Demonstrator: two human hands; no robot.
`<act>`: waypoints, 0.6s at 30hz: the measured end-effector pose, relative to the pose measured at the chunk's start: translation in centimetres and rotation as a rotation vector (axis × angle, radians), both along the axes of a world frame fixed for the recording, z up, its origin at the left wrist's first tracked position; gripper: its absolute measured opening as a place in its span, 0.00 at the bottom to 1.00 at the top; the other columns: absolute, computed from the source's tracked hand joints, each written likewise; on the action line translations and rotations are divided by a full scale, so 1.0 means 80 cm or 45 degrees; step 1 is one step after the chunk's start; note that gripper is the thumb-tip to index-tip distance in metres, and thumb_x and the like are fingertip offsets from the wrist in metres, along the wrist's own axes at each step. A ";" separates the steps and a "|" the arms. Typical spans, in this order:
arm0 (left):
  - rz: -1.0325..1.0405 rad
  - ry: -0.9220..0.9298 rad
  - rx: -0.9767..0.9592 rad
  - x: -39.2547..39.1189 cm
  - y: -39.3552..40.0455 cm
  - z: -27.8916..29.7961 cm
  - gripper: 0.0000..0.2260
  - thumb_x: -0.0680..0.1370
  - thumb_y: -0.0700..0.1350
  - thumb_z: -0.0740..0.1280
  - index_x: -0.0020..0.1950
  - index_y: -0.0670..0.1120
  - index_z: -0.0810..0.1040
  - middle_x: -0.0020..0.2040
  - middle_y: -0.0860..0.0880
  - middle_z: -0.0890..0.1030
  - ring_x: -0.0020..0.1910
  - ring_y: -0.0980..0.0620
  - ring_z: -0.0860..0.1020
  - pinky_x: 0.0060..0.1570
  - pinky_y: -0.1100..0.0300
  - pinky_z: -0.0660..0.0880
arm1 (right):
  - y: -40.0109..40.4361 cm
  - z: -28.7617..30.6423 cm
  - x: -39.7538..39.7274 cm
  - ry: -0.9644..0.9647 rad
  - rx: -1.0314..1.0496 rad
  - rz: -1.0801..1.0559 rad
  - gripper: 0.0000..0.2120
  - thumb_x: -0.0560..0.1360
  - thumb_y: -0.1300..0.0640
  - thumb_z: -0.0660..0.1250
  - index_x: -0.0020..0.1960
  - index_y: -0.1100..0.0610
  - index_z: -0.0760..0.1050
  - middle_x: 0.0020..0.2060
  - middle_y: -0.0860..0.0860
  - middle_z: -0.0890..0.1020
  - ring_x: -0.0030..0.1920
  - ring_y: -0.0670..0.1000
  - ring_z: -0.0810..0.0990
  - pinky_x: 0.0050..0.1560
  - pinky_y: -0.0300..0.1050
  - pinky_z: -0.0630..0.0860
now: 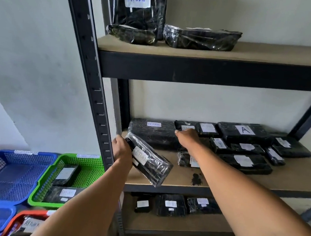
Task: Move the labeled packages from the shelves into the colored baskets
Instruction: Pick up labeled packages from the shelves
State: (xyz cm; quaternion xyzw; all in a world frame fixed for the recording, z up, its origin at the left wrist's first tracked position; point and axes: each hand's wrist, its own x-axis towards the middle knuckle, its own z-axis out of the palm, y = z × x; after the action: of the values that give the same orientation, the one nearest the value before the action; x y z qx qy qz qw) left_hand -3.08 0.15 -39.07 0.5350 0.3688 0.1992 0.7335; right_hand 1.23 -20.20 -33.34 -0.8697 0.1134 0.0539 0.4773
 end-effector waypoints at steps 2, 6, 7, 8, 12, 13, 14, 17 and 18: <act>-0.047 0.043 0.081 0.007 0.005 -0.008 0.17 0.81 0.50 0.55 0.53 0.39 0.78 0.44 0.43 0.78 0.42 0.46 0.74 0.40 0.54 0.70 | 0.007 0.001 0.012 0.041 -0.078 0.041 0.19 0.81 0.51 0.64 0.64 0.64 0.74 0.57 0.58 0.78 0.59 0.58 0.78 0.47 0.42 0.72; -0.212 0.114 0.019 0.021 0.004 -0.010 0.16 0.81 0.55 0.61 0.49 0.43 0.80 0.44 0.45 0.82 0.41 0.46 0.78 0.36 0.57 0.74 | 0.016 -0.009 0.032 0.094 -0.243 0.147 0.21 0.79 0.51 0.65 0.64 0.66 0.74 0.62 0.60 0.79 0.54 0.58 0.79 0.55 0.48 0.79; -0.271 0.128 -0.041 0.022 0.003 -0.011 0.16 0.80 0.57 0.63 0.49 0.44 0.81 0.43 0.46 0.83 0.42 0.46 0.80 0.37 0.58 0.76 | 0.017 -0.012 0.035 0.091 -0.262 0.159 0.19 0.79 0.52 0.66 0.62 0.66 0.75 0.60 0.60 0.80 0.52 0.57 0.79 0.55 0.48 0.79; -0.318 0.130 -0.083 0.024 0.002 -0.012 0.17 0.79 0.58 0.65 0.51 0.45 0.81 0.44 0.46 0.84 0.43 0.46 0.82 0.39 0.58 0.78 | 0.016 -0.015 0.039 0.111 -0.260 0.160 0.18 0.78 0.53 0.67 0.61 0.66 0.76 0.60 0.60 0.81 0.51 0.57 0.79 0.56 0.48 0.79; -0.357 0.052 -0.080 0.029 -0.004 -0.022 0.15 0.82 0.53 0.62 0.60 0.44 0.80 0.45 0.47 0.84 0.41 0.49 0.82 0.36 0.60 0.77 | 0.009 -0.019 0.046 0.189 -0.124 0.135 0.26 0.77 0.55 0.72 0.68 0.68 0.71 0.66 0.60 0.77 0.64 0.60 0.77 0.59 0.46 0.73; -0.351 0.038 -0.089 0.027 -0.004 -0.023 0.14 0.83 0.51 0.62 0.61 0.44 0.80 0.45 0.47 0.84 0.41 0.50 0.82 0.35 0.61 0.77 | 0.007 -0.019 0.047 0.210 -0.084 0.140 0.28 0.76 0.55 0.73 0.70 0.67 0.70 0.68 0.60 0.75 0.66 0.60 0.75 0.59 0.45 0.72; -0.354 0.020 -0.112 0.026 -0.003 -0.024 0.14 0.83 0.50 0.62 0.62 0.44 0.79 0.46 0.46 0.84 0.41 0.49 0.82 0.37 0.60 0.78 | 0.005 -0.019 0.049 0.218 -0.058 0.144 0.28 0.76 0.56 0.74 0.70 0.67 0.70 0.68 0.60 0.75 0.67 0.59 0.75 0.58 0.44 0.71; -0.381 -0.016 -0.207 0.019 -0.001 -0.028 0.13 0.84 0.47 0.59 0.63 0.45 0.78 0.45 0.44 0.84 0.41 0.46 0.82 0.38 0.56 0.80 | 0.001 -0.019 0.047 0.222 -0.005 0.146 0.28 0.73 0.59 0.76 0.69 0.66 0.70 0.67 0.60 0.76 0.64 0.58 0.75 0.54 0.44 0.69; -0.389 -0.043 -0.241 0.017 -0.001 -0.031 0.13 0.84 0.47 0.57 0.63 0.46 0.77 0.45 0.44 0.84 0.40 0.46 0.82 0.37 0.56 0.79 | 0.000 -0.020 0.046 0.217 0.027 0.150 0.29 0.73 0.60 0.76 0.69 0.65 0.69 0.67 0.59 0.75 0.64 0.58 0.75 0.55 0.44 0.68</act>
State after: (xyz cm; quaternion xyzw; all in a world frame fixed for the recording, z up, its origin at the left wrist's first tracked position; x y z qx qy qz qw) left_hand -1.75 0.06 -41.54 0.5101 0.2878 0.0589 0.8084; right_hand 4.95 -20.23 -34.95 -0.8620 0.1017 0.1567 0.4712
